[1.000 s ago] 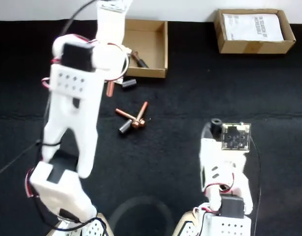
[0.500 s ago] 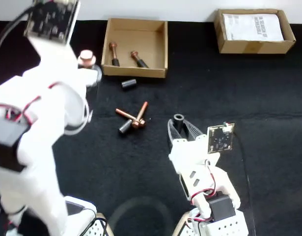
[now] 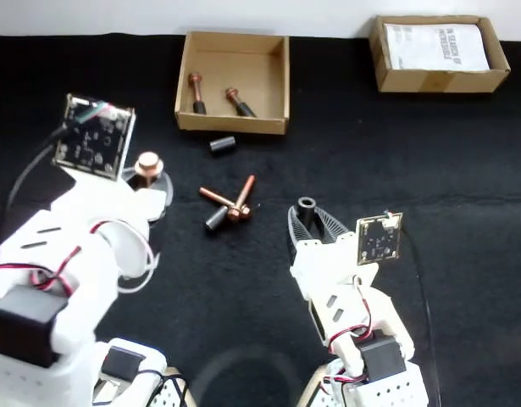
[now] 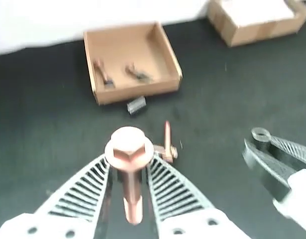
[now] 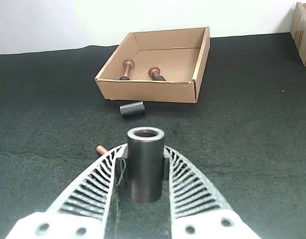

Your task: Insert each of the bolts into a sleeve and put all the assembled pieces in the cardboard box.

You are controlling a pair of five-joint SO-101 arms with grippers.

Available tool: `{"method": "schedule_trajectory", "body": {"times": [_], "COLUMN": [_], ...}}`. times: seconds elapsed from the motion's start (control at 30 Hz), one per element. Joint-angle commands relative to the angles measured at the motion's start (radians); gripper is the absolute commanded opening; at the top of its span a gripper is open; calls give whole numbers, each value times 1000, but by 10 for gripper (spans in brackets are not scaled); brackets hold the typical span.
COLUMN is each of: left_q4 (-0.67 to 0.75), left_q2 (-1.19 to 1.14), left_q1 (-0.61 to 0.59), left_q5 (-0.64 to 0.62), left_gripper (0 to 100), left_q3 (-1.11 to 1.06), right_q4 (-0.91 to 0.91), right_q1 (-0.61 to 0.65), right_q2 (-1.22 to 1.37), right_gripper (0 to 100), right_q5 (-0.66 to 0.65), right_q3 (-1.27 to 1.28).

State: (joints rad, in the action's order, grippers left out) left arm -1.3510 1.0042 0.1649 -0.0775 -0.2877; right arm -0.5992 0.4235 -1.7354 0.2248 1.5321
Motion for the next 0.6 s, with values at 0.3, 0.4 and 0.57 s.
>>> {"method": "schedule_trajectory", "body": {"times": [0.3,0.4,0.57], "left_q4": [694,786,961], "left_q2": [79,76,-54], "left_q1": [107,237,381], "left_q5": [-8,-8,-8], "left_gripper": [8,8,9], "left_q3": [-432,-470,-447], "right_q4": [22,22,22], "right_q1": [12,12,12], "right_q2": [-8,-8,-8], "right_gripper": [8,8,8], "right_q5": [6,6,6], "right_q3": [-12,-7,-2]}}
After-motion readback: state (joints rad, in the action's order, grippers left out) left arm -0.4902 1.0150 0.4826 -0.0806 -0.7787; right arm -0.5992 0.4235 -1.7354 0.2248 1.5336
